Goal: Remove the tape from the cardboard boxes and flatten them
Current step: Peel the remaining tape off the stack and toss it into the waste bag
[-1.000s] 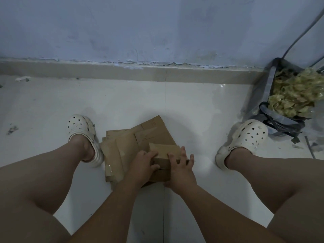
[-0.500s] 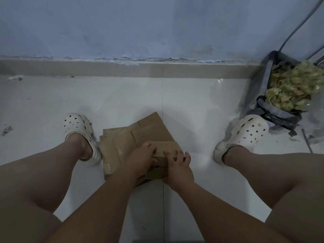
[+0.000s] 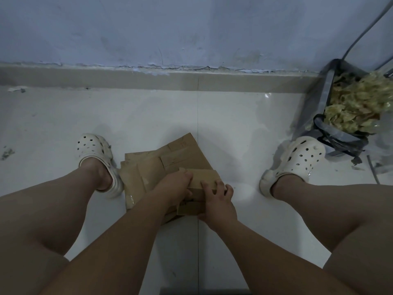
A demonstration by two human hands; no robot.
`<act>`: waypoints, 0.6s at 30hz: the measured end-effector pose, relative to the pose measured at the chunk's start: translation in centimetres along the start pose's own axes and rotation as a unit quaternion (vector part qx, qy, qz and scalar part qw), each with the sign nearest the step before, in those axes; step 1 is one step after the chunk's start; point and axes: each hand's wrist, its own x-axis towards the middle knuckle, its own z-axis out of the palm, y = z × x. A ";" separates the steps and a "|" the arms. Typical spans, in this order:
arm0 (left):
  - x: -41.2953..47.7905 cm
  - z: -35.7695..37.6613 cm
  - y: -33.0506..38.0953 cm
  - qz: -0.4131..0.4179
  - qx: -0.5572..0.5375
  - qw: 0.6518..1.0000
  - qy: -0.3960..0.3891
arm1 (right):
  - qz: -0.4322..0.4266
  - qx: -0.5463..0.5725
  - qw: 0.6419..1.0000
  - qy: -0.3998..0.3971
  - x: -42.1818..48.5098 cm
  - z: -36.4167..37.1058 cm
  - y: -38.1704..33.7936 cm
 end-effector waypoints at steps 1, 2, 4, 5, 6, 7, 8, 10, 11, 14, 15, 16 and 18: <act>0.0 0.1 0.0 -0.001 -0.008 1.000 0.007 | 0.002 -0.001 1.000 -0.003 0.0 -0.1 0.0; -0.1 0.2 0.0 -0.003 -0.018 1.000 0.014 | 0.003 -0.003 1.000 -0.006 0.1 -0.2 0.0; -0.2 0.4 0.0 -0.002 -0.023 1.000 0.016 | 0.005 -0.005 1.000 -0.010 0.3 -0.3 -0.1; -0.2 0.4 0.0 0.002 -0.016 1.000 0.016 | 0.005 -0.005 1.000 -0.013 0.4 -0.4 -0.1; -0.3 0.4 -0.1 0.005 -0.011 1.000 0.018 | 0.005 -0.006 1.000 -0.016 0.4 -0.5 -0.2; -0.3 0.4 0.0 0.006 -0.010 1.000 0.024 | 0.006 -0.005 1.000 -0.019 0.5 -0.6 -0.2; -0.4 0.4 0.0 0.005 -0.013 0.999 0.030 | 0.007 -0.004 1.000 -0.023 0.6 -0.7 -0.2; -0.6 0.5 0.1 0.003 -0.019 0.999 0.041 | 0.009 -0.001 0.999 -0.032 0.7 -0.9 -0.3; -0.7 0.6 0.1 0.002 -0.020 0.999 0.047 | 0.012 -0.001 0.999 -0.036 0.8 -0.9 -0.4; -1.0 0.5 0.2 -0.003 -0.019 0.998 0.062 | 0.014 -0.008 0.999 -0.040 0.9 -1.1 -0.6; -1.0 0.4 0.1 -0.004 -0.017 0.998 0.066 | 0.013 -0.008 0.999 -0.041 1.0 -1.2 -0.7; -1.0 0.3 0.1 -0.004 -0.020 0.997 0.069 | 0.012 -0.005 0.999 -0.041 0.9 -1.1 -0.7; -0.8 0.0 0.0 -0.003 -0.035 0.997 0.075 | 0.010 -0.005 0.999 -0.038 0.7 -0.9 -0.7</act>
